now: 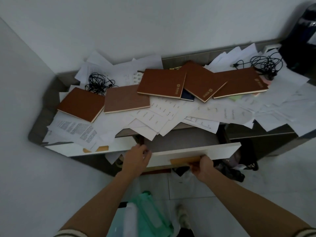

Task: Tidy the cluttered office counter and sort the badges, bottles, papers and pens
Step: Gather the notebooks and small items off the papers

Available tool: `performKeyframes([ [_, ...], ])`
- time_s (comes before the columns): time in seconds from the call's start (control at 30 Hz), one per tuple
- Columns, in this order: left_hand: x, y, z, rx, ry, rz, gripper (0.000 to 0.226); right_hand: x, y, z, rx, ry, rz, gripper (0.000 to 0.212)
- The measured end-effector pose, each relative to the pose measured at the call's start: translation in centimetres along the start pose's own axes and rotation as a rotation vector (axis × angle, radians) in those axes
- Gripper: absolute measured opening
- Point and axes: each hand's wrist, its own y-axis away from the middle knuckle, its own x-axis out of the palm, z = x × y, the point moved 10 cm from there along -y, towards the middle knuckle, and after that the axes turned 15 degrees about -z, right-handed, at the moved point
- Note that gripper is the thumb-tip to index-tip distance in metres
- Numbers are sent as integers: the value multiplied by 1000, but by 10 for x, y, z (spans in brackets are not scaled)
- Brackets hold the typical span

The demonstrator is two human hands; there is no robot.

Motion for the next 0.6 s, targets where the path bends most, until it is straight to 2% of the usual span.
performKeyframes([
  [0.07, 3, 27, 7, -57, 52, 18, 55, -11, 7, -8, -3, 0, 21, 19],
  [0.17, 8, 53, 5, -42, 27, 85, 68, -26, 12, -19, 10, 45, 50, 23],
  [0.2, 11, 58, 4, -23, -7, 114, 66, -29, 13, -21, 18, 51, 56, 23],
  [0.33, 19, 68, 8, -18, -127, 111, 23, -41, 17, -21, 48, 71, 93, 18],
  [0.47, 35, 78, 15, -25, -181, 135, 23, -50, 15, -19, 16, 161, 135, 14],
  [0.6, 40, 86, 17, -40, -234, 103, 22, -65, 4, -20, -15, 254, 137, 25],
])
